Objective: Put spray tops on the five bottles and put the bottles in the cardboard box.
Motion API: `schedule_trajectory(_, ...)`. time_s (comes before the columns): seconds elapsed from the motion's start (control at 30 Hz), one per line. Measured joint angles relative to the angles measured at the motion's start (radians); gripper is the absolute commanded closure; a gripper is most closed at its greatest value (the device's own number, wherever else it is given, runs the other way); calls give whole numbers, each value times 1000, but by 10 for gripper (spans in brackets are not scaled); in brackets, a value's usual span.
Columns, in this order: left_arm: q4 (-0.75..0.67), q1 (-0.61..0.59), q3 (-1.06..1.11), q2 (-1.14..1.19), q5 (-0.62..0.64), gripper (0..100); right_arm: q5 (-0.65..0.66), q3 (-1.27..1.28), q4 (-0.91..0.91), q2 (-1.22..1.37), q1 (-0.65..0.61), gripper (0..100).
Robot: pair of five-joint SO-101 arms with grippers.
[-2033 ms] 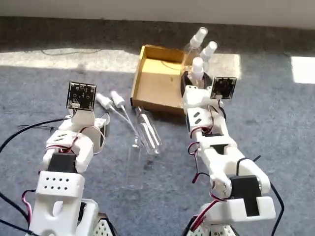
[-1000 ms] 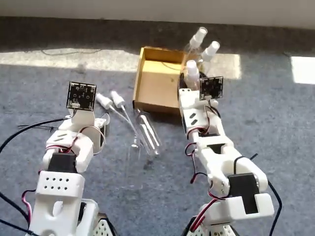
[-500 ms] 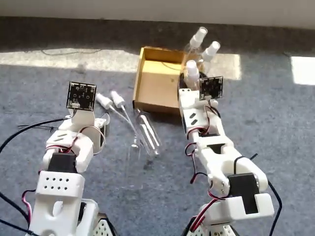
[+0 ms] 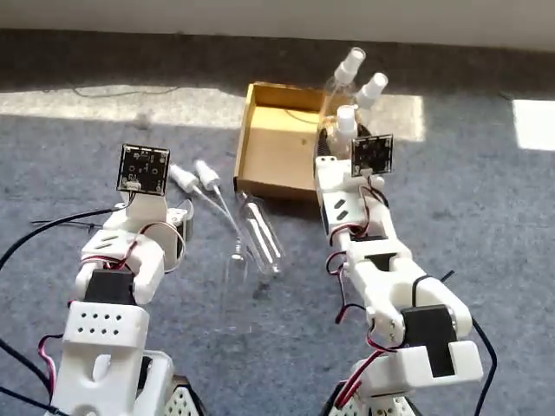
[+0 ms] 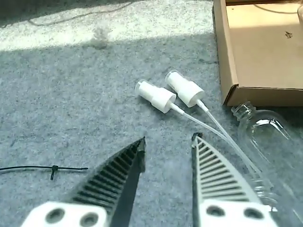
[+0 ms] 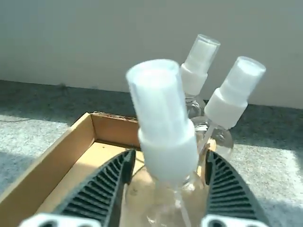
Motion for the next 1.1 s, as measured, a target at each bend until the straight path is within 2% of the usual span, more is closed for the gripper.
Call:
schedule_trajectory(0.2, 0, 0, 0, 0, 0, 842, 6, -2, 0, 0, -2, 786)
schedule_trajectory(0.43, 0, 0, 0, 0, 0, 842, 86, -2, 0, 0, -2, 786)
schedule_trajectory(0.8, 0, 0, 0, 0, 0, 842, 89, -15, 3, 0, -2, 786)
schedule_trajectory(0.97, 0, 0, 0, 0, 0, 842, 89, -104, 196, -66, 0, 786)
schedule_trajectory(1.1, 0, 0, 0, 0, 0, 842, 28, -201, 402, -143, 0, 786)
